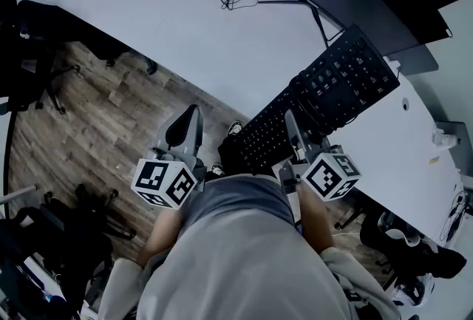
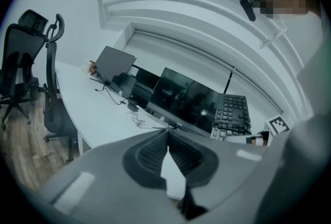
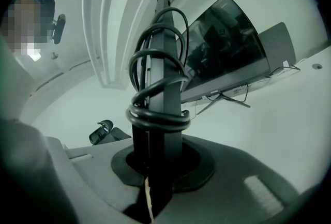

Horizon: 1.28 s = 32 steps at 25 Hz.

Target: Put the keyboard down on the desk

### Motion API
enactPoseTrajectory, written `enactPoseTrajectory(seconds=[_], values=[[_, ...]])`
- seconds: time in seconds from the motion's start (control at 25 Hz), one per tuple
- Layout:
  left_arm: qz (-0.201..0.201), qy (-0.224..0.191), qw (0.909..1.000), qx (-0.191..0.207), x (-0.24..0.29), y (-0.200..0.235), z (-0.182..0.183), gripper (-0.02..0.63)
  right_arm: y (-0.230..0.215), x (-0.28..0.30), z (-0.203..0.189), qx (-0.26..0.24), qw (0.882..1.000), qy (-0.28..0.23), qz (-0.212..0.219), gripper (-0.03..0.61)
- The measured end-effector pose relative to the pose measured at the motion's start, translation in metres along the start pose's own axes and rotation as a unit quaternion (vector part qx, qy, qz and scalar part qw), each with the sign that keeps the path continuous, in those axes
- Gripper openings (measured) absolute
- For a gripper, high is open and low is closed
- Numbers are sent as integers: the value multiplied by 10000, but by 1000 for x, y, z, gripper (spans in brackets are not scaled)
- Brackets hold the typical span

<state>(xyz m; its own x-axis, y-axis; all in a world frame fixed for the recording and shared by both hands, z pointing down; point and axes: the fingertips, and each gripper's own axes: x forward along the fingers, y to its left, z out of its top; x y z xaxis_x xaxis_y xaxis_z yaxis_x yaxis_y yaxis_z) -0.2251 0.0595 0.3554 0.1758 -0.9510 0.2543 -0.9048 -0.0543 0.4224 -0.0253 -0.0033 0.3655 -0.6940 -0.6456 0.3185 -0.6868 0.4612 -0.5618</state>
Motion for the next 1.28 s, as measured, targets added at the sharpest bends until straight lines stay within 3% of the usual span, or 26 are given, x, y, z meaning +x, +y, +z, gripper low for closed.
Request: enactPoseTrajectory(seconds=[0.32, 0.56, 0.88, 1.28], values=[[-287, -56, 9995, 125, 61, -23, 21, 0, -40, 16, 39, 406, 9988, -272, -90, 69], [-487, -149, 9976, 478, 102, -45, 33, 0, -75, 26, 58, 876, 9945, -562, -113, 69], [-619, -118, 9961, 614, 128, -64, 41, 0, -108, 23, 61, 1662, 9825, -812, -196, 69], [-617, -137, 9958, 666, 139, -70, 47, 0, -116, 35, 61, 2373, 9654, -1078, 60, 67]])
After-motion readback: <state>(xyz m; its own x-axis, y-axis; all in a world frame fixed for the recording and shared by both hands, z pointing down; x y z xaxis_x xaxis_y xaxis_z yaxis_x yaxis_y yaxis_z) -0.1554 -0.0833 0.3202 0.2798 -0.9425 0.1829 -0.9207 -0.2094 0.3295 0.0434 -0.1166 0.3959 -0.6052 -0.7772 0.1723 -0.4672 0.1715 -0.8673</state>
